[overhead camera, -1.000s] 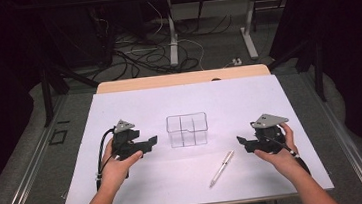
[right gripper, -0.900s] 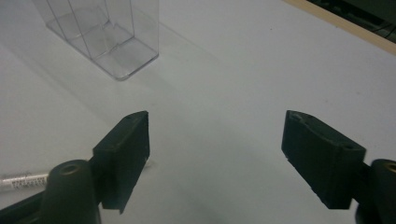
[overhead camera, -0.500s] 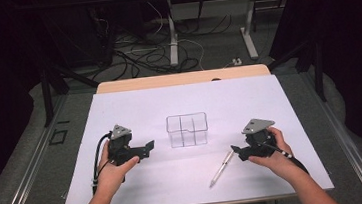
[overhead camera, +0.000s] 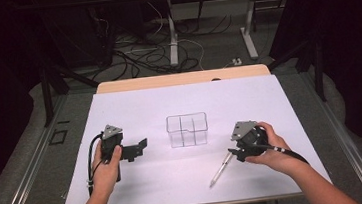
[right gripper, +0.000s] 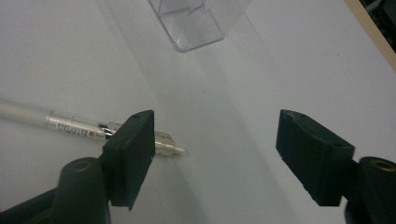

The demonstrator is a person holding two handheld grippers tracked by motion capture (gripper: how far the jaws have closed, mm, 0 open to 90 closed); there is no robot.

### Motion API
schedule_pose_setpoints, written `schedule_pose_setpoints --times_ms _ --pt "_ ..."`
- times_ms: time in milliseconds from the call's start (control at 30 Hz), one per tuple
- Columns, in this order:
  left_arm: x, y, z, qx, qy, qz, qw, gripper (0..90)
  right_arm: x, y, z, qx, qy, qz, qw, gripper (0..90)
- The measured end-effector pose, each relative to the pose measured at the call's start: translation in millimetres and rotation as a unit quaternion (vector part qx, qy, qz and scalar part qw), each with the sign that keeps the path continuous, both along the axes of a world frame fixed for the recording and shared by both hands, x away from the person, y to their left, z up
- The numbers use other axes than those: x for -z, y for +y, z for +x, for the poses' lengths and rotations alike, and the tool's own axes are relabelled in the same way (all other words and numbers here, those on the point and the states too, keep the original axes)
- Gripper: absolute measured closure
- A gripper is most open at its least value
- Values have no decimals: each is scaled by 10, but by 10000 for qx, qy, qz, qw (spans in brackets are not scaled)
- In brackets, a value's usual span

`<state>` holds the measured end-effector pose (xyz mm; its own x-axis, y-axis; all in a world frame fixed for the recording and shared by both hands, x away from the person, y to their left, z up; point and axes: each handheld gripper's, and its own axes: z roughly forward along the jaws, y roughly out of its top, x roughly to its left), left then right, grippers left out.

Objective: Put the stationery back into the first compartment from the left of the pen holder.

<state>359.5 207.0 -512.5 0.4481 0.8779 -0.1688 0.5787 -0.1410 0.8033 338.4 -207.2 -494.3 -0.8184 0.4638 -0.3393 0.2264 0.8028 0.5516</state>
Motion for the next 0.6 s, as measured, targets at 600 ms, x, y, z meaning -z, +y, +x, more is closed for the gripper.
schedule_pose_setpoints --times_ms 600 --pt "51 11 -5 89 34 109 9999 2 -63 310 33 -1795 -34 -1519 9720 337"
